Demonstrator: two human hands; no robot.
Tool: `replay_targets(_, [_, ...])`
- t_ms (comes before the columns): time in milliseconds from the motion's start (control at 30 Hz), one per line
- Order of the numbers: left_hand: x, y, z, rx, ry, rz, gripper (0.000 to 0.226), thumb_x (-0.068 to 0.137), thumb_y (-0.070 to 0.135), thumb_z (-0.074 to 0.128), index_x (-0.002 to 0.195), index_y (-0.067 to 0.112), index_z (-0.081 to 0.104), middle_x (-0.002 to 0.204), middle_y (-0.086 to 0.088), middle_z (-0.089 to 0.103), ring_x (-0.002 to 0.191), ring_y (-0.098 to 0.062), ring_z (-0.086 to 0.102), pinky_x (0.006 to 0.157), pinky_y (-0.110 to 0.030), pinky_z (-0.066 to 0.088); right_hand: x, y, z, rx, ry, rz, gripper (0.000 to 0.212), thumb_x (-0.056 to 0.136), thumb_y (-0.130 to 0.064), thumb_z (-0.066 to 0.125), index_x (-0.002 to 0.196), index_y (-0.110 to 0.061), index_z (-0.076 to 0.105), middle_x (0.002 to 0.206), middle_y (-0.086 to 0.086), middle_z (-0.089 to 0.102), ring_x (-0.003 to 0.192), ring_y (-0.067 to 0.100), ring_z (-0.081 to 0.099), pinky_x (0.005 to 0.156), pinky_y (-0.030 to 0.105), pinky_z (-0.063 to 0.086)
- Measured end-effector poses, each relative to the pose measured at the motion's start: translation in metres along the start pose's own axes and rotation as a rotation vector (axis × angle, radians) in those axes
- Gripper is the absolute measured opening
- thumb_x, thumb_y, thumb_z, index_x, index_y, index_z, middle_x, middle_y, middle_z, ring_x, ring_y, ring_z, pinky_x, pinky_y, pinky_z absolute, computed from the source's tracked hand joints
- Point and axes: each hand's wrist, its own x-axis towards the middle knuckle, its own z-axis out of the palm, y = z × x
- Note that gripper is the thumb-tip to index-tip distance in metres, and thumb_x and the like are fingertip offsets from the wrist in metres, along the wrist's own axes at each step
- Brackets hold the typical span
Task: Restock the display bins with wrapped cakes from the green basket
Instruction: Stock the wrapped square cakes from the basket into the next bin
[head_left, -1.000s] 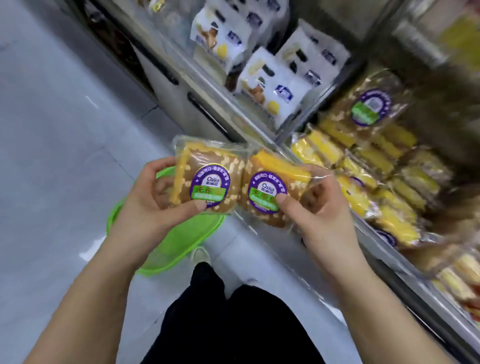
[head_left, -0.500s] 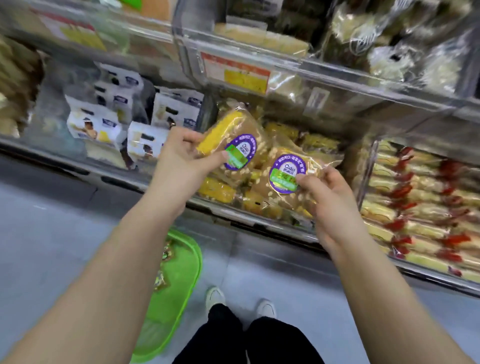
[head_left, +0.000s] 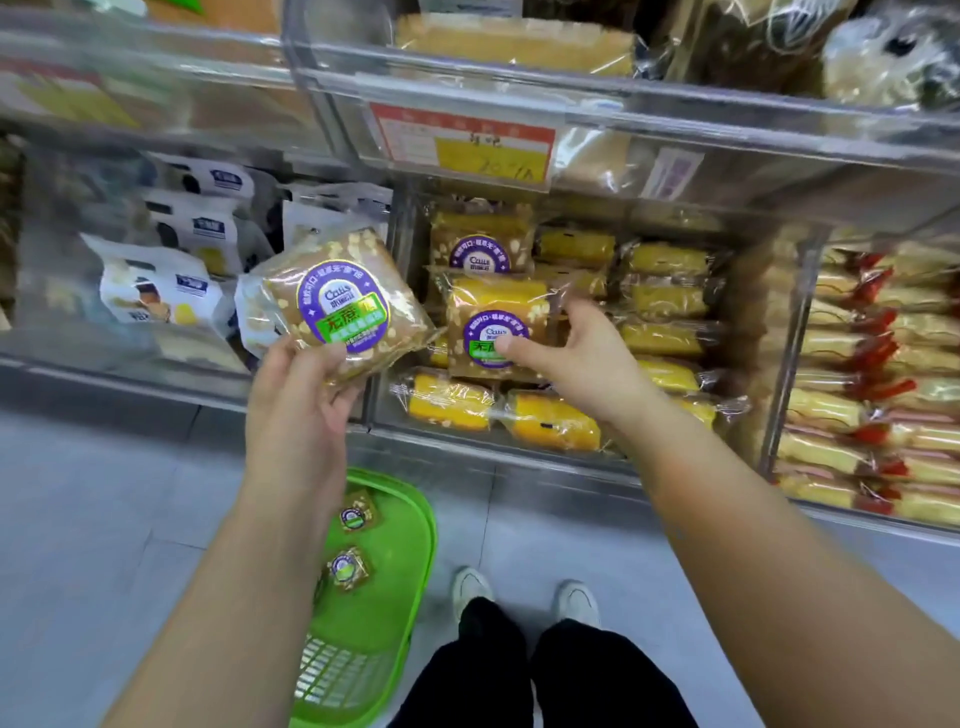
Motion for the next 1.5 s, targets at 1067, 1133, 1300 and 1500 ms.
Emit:
replay_targets(1067, [0.0, -0.004, 0.001, 1.167, -0.448, 0.393, 0.039, 0.084, 0.031, 0.065, 0.118, 0.015, 0.057, 0.102, -0.004, 0.067, 0.094, -0.022, 0.063, 0.082, -0.042, 0.052, -0.057, 0.008, 0.045, 0.006, 0.208, -0.147, 0.028, 0.082, -0.028, 0.067, 0.088, -0.034, 0.041, 0.09, -0.017, 0.055, 0.08, -0.011, 0.055, 0.061, 0.007, 0.046])
replay_targets(1133, [-0.003, -0.005, 0.001, 1.168, -0.41, 0.407, 0.046, 0.083, 0.03, 0.067, 0.123, 0.015, 0.05, 0.103, 0.001, 0.067, 0.093, -0.023, 0.065, 0.082, -0.041, 0.053, -0.055, 0.009, 0.046, -0.039, 0.215, -0.153, 0.028, 0.083, -0.03, 0.066, 0.091, -0.033, 0.04, 0.089, -0.018, 0.054, 0.079, -0.012, 0.055, 0.058, 0.006, 0.044])
replay_targets(1300, [-0.008, -0.009, -0.004, 1.088, -0.283, 0.367, 0.05, 0.083, 0.023, 0.068, 0.128, 0.015, 0.049, 0.095, 0.012, 0.06, 0.086, -0.008, 0.065, 0.075, -0.008, 0.047, -0.048, 0.007, 0.045, -0.073, 0.148, -0.126, 0.028, 0.084, -0.034, 0.064, 0.099, -0.024, 0.043, 0.09, -0.011, 0.058, 0.081, 0.003, 0.057, 0.066, 0.019, 0.049])
replay_targets(1500, [-0.021, -0.016, 0.002, 1.059, -0.095, 0.42, 0.051, 0.079, 0.018, 0.072, 0.127, 0.017, 0.054, 0.11, -0.001, 0.067, 0.092, -0.015, 0.065, 0.083, -0.029, 0.053, -0.045, 0.009, 0.041, 0.032, 0.074, -0.005, 0.032, 0.08, -0.03, 0.069, 0.101, -0.019, 0.048, 0.103, 0.003, 0.063, 0.094, 0.017, 0.063, 0.078, 0.029, 0.054])
